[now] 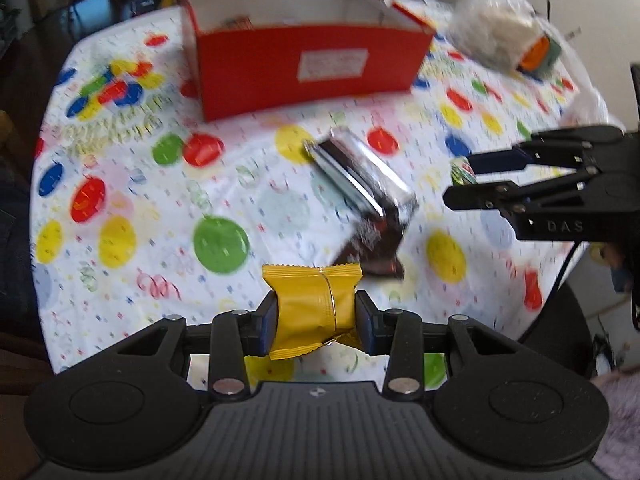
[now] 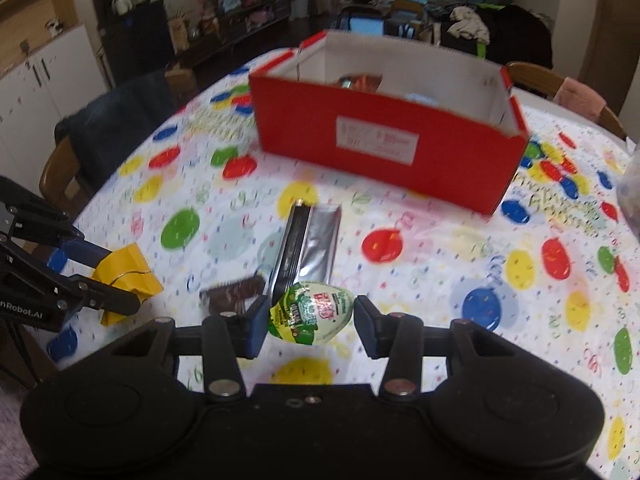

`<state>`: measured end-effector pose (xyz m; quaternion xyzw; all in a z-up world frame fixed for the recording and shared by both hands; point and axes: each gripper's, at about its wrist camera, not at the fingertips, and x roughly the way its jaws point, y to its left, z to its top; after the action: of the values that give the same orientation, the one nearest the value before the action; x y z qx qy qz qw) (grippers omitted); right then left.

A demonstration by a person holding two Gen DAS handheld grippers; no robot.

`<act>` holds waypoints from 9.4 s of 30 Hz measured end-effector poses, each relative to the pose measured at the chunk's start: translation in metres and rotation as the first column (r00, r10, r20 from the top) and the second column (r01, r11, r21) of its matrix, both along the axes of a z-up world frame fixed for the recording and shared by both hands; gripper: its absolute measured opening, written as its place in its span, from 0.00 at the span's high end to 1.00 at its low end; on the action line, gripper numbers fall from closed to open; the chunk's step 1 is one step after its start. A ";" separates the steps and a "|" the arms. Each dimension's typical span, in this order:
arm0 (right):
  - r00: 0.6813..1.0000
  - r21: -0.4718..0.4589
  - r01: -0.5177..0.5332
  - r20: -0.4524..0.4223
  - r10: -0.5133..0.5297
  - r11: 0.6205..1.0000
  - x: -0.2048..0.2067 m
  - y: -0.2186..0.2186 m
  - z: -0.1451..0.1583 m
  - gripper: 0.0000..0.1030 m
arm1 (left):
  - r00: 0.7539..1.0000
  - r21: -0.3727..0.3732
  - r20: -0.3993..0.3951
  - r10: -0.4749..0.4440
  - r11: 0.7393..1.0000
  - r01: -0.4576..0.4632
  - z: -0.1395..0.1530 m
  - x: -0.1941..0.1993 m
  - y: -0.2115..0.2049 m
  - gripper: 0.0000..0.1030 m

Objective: Organize snacks

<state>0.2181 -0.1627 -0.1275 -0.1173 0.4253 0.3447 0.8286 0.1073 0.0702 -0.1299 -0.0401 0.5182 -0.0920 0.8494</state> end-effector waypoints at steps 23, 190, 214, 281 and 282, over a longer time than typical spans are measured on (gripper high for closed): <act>0.987 0.084 0.097 0.122 -0.107 0.992 0.070 -0.002 0.066 0.58 | 0.974 0.003 0.172 0.147 0.989 -0.150 0.070 0.076 0.007 0.62; 0.970 -0.018 0.108 -0.215 -0.109 0.994 0.053 0.021 -0.042 0.16 | 0.991 -0.002 -0.111 0.081 0.997 -0.082 -0.043 0.048 -0.045 0.65; 0.997 -0.157 -0.016 -0.082 0.003 0.988 0.048 0.072 -0.059 0.60 | 0.968 0.003 -0.109 0.226 0.974 -0.227 -0.037 0.034 -0.010 0.69; 0.989 0.157 0.149 -0.024 -0.147 0.976 0.089 0.008 0.070 0.60 | 0.966 -0.065 0.073 0.247 0.968 -0.243 0.061 0.107 0.017 0.90; 0.988 0.159 0.152 -0.033 -0.149 0.976 0.091 0.006 0.067 0.60 | 0.967 -0.066 0.052 0.248 0.968 -0.244 0.056 0.107 0.018 0.90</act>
<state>0.3089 -0.1565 -0.0603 -0.0139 0.4125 0.3154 0.8545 0.2139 0.0881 -0.0739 -0.1263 0.4806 -0.0024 0.8678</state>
